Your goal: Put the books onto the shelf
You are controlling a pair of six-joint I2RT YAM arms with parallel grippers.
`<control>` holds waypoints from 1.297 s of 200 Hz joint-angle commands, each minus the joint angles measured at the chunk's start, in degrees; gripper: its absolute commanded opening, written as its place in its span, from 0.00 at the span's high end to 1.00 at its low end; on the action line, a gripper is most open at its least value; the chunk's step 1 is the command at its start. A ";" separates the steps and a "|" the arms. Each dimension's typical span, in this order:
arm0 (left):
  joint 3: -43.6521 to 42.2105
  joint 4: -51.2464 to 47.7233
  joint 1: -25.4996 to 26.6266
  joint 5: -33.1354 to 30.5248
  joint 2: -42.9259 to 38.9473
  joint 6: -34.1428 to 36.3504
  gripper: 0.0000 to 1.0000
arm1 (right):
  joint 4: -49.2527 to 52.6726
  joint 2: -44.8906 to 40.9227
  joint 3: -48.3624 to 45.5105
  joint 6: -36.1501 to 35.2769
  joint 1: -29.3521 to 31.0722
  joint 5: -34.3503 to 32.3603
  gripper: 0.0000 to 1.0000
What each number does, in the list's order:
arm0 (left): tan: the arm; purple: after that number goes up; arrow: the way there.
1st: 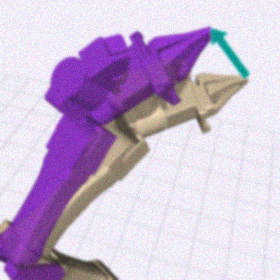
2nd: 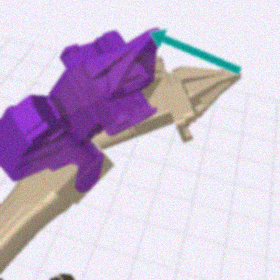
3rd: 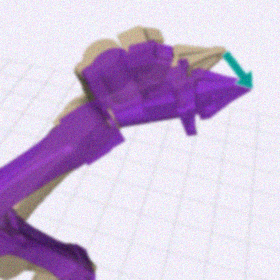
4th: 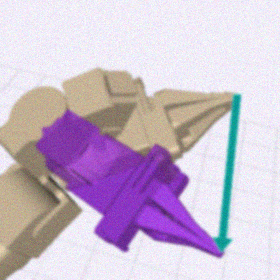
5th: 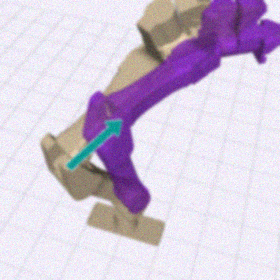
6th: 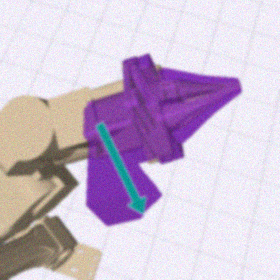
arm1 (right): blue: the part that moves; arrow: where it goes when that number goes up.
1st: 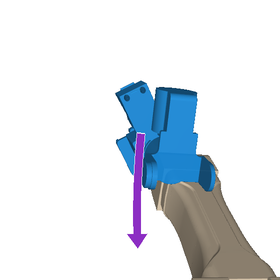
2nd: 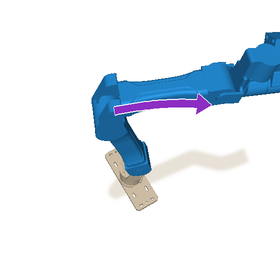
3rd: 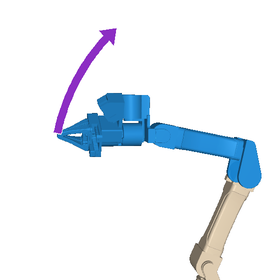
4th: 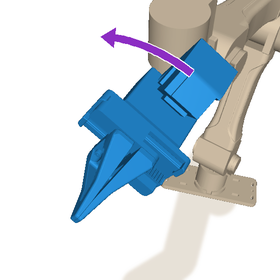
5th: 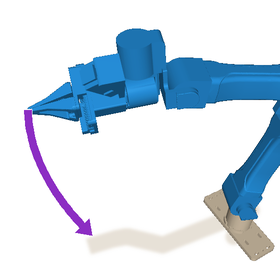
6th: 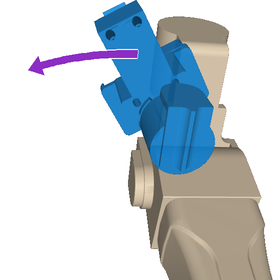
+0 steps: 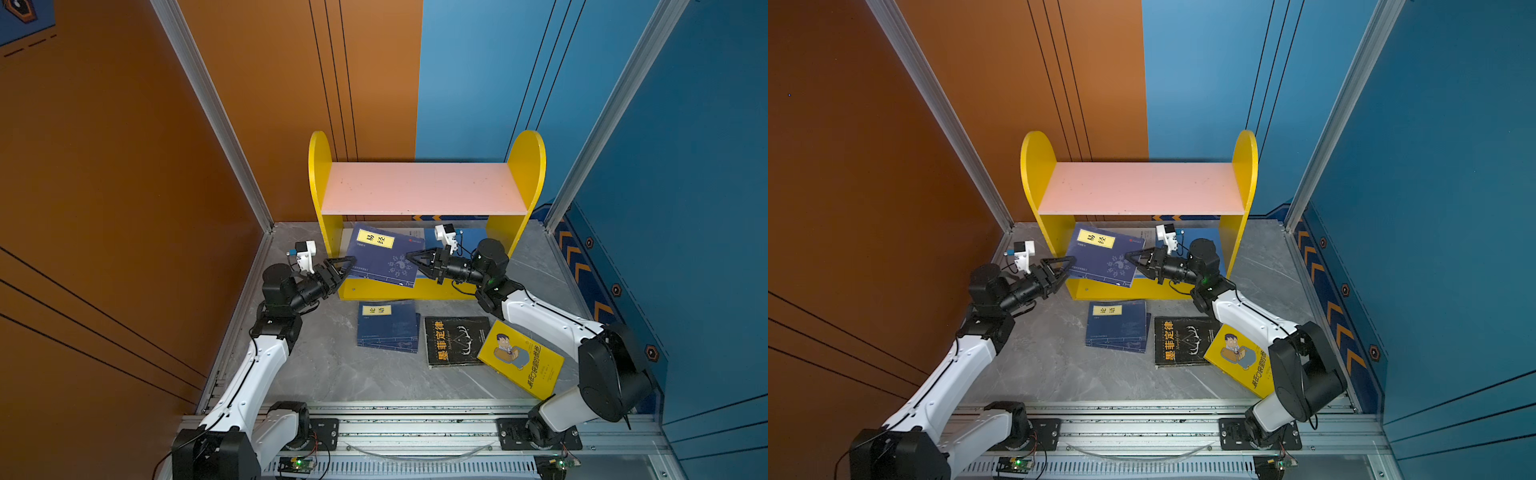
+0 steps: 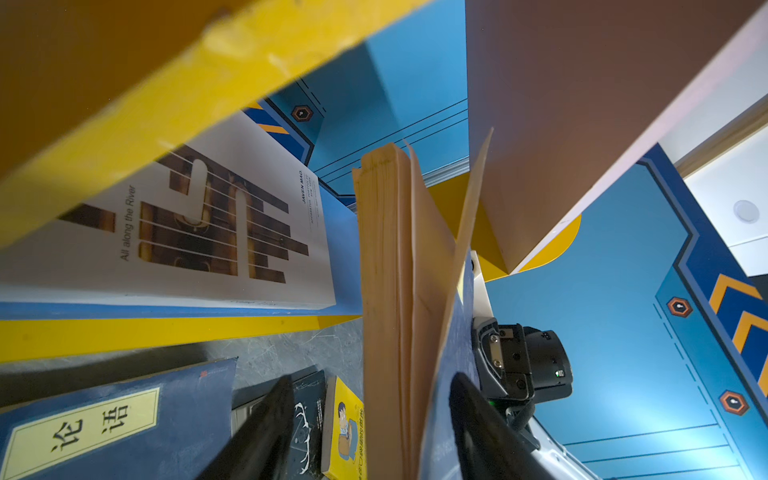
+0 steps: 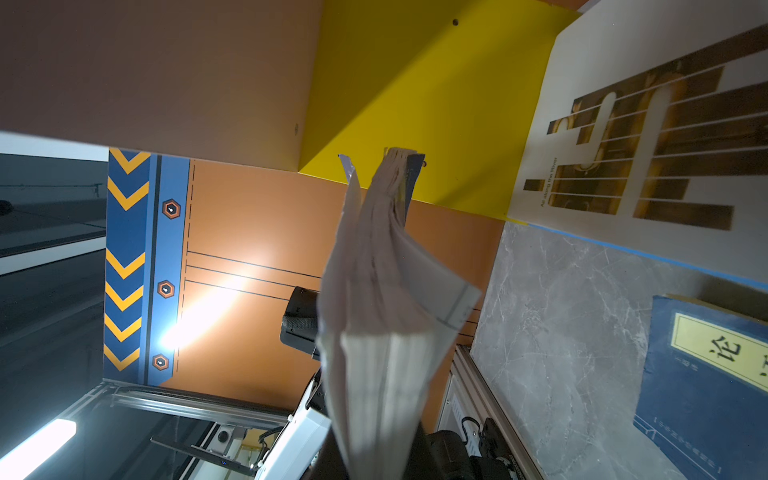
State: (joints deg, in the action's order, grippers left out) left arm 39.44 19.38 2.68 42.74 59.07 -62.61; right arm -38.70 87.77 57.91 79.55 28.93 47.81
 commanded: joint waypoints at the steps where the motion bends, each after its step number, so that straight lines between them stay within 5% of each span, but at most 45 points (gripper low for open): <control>1: 0.23 2.97 1.10 -1.60 0.11 0.14 0.43 | -4.38 -0.48 0.51 0.26 0.34 0.44 0.95; 74: -1.64 7.61 2.75 -6.20 -0.88 -2.31 0.80 | -4.51 -0.58 -0.39 -0.18 0.38 -1.13 0.91; 129: -4.76 15.82 2.44 -14.23 -2.45 -4.86 0.94 | -3.49 0.29 -3.17 1.32 0.34 -2.46 0.46; 228: -5.76 26.72 1.96 -14.66 2.78 -7.94 1.00 | -8.76 3.81 -3.07 4.08 2.18 -3.38 0.48; 259: -5.78 26.83 1.92 -14.61 2.98 -7.56 1.00 | -11.40 5.20 -2.34 5.35 2.01 -4.68 0.66</control>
State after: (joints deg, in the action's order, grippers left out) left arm 33.80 41.17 4.93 28.69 62.37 -69.97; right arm -45.50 92.29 53.84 83.55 31.07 44.71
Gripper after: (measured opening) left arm 0.118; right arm 0.401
